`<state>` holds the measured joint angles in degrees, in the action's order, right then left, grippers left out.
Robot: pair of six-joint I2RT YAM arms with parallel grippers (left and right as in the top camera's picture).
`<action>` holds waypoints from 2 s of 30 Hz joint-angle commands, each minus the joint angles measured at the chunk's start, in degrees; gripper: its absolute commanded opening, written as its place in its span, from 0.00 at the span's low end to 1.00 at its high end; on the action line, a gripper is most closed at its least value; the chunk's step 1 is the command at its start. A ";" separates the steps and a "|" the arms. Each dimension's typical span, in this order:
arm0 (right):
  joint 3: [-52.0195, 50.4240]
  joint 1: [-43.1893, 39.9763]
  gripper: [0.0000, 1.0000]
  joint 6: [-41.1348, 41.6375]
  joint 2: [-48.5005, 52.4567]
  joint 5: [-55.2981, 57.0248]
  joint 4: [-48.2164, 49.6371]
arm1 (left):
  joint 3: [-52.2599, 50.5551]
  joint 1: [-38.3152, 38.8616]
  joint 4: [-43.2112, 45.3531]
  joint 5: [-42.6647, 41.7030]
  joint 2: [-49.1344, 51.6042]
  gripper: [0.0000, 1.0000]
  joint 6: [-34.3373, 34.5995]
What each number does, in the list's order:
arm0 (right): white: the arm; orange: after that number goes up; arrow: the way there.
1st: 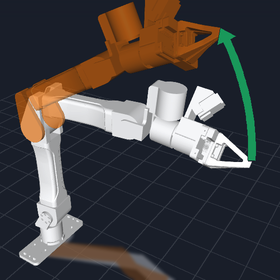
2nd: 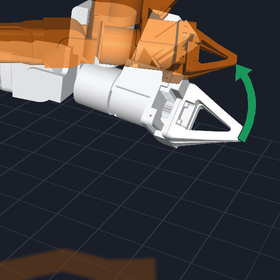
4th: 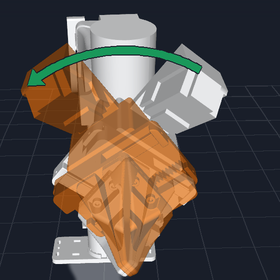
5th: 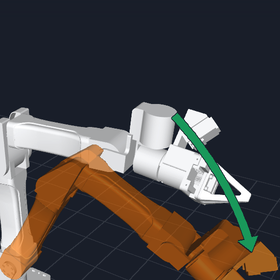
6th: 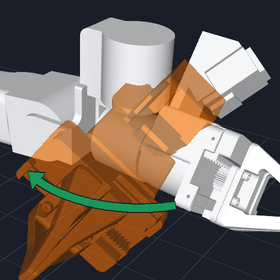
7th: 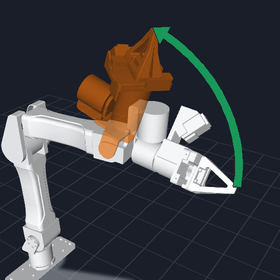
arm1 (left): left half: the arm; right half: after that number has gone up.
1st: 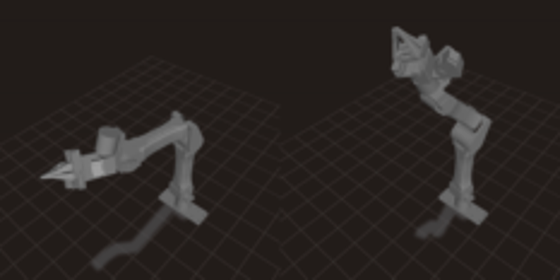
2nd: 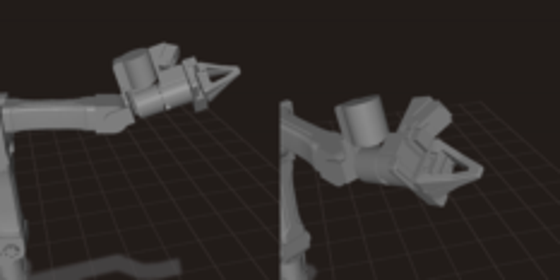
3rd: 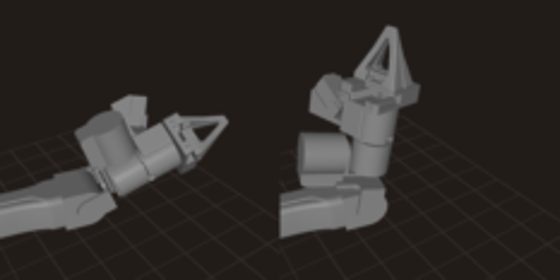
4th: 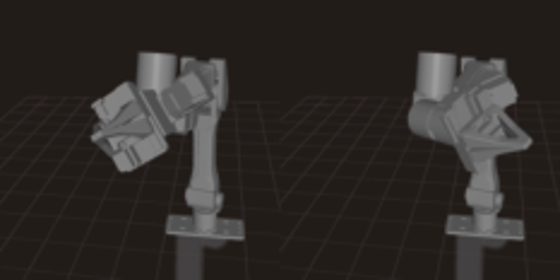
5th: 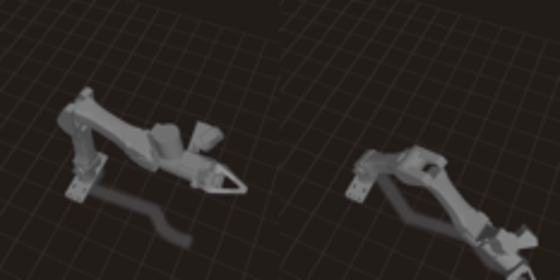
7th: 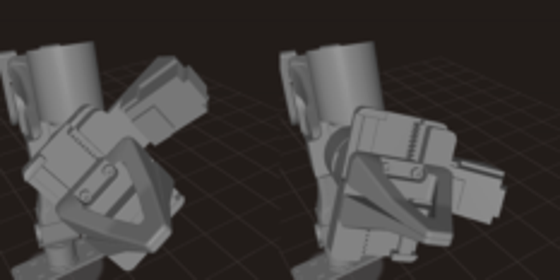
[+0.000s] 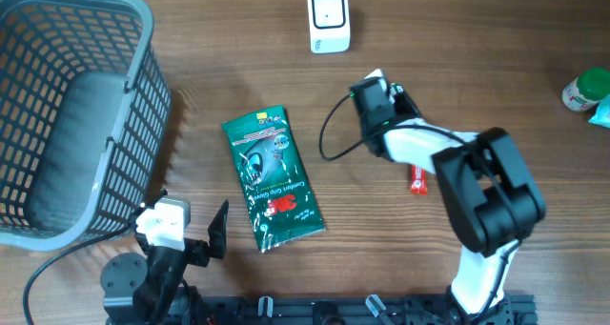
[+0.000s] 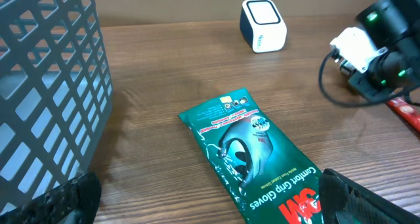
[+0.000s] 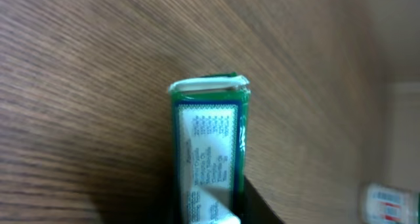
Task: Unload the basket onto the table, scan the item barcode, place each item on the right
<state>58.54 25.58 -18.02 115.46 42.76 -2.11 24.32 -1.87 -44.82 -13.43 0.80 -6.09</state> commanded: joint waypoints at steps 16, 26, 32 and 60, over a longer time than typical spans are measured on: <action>0.07 18.25 1.00 14.01 1.22 3.30 -6.19 | -0.37 0.26 0.13 -0.68 -0.37 1.00 0.59; 14.56 4.02 1.00 27.36 -3.23 -21.14 -27.12 | -0.37 0.26 0.13 -0.68 -0.37 1.00 0.59; 16.55 0.59 1.00 26.49 -3.91 -23.65 -29.53 | -0.37 0.26 0.13 -0.68 -0.37 1.00 0.59; 12.98 -11.63 0.60 33.68 0.11 -38.14 -39.01 | -0.37 0.26 0.13 -0.68 -0.37 1.00 0.59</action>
<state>72.51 13.82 12.25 113.89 4.43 -38.39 24.32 -1.87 -44.82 -13.43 0.80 -6.09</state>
